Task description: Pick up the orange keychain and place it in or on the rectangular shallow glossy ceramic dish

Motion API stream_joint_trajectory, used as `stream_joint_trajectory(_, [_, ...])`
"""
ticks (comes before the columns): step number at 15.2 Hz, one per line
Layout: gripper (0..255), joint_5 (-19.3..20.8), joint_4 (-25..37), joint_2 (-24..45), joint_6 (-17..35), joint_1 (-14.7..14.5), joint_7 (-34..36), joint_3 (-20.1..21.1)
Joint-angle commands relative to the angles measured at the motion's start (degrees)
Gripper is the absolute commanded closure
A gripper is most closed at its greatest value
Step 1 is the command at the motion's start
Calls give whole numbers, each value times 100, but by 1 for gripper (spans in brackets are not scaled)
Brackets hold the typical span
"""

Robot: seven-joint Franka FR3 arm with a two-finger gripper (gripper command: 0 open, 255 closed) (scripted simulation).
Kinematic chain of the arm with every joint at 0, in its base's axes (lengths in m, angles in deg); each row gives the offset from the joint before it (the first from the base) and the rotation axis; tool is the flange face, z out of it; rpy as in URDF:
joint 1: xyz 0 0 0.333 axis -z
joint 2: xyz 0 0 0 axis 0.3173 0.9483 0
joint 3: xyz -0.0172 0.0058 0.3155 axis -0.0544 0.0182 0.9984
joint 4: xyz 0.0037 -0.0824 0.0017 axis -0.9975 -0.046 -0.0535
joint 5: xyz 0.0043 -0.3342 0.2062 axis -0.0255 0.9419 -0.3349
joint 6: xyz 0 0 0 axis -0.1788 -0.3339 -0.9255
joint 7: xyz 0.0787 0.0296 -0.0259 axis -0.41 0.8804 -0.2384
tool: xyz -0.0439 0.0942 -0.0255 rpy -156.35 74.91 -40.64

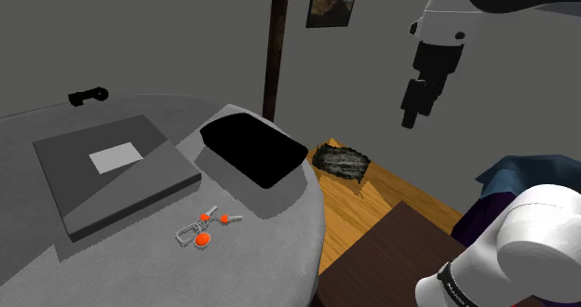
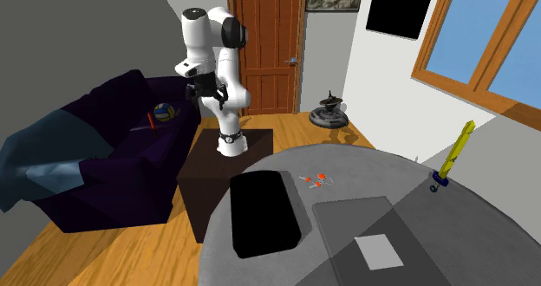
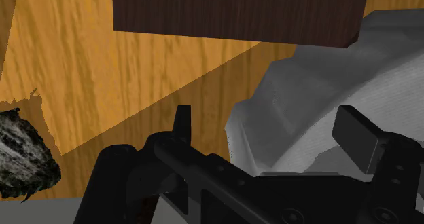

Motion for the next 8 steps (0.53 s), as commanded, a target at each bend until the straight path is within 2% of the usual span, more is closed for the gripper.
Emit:
stream_joint_trajectory(1, [0,0,0,0,0,0,0,0])
stream_joint_trajectory(8, [0,-704,-361,234,733,-298,1030,814])
